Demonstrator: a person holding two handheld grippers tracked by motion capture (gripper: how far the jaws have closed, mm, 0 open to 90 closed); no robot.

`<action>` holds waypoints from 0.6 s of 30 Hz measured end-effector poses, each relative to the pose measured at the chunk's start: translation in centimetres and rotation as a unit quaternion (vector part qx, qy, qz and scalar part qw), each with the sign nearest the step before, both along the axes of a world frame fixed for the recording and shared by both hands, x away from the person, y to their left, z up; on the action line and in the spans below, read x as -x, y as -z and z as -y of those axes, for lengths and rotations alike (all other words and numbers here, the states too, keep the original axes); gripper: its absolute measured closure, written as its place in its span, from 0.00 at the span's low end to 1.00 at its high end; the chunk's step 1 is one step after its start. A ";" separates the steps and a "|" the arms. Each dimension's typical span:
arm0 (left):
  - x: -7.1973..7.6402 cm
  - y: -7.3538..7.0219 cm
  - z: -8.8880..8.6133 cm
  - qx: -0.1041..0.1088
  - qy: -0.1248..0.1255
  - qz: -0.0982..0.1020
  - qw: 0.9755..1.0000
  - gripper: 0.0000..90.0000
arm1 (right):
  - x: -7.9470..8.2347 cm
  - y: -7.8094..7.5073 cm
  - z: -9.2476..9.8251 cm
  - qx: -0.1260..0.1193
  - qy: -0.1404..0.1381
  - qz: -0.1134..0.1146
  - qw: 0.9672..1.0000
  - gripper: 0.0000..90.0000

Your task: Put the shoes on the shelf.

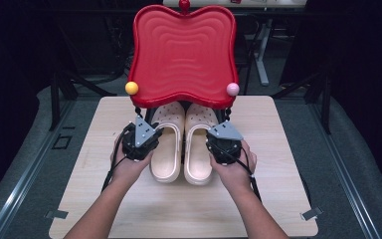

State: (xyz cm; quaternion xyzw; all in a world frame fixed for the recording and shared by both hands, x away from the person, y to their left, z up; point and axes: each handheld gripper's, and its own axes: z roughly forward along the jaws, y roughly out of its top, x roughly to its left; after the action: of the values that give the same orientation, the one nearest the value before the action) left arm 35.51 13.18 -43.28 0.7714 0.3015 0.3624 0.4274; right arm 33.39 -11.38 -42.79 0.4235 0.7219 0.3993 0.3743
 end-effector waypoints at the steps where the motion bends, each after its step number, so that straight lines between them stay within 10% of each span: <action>1: -0.2 0.1 0.1 0.001 -0.001 0.002 1.000 0.84 | -0.2 0.1 0.0 -0.004 0.000 0.001 1.000 0.82; 18: -0.8 0.2 1.0 0.016 -0.014 0.012 1.000 0.80 | -1.6 -0.1 -0.6 -0.002 0.004 0.001 1.000 0.79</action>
State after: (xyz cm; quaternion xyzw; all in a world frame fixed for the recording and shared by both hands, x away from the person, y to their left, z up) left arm 36.32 12.15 -43.48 0.7558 0.3132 0.3725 0.4380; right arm 34.97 -10.80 -42.73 0.4271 0.7189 0.3998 0.3754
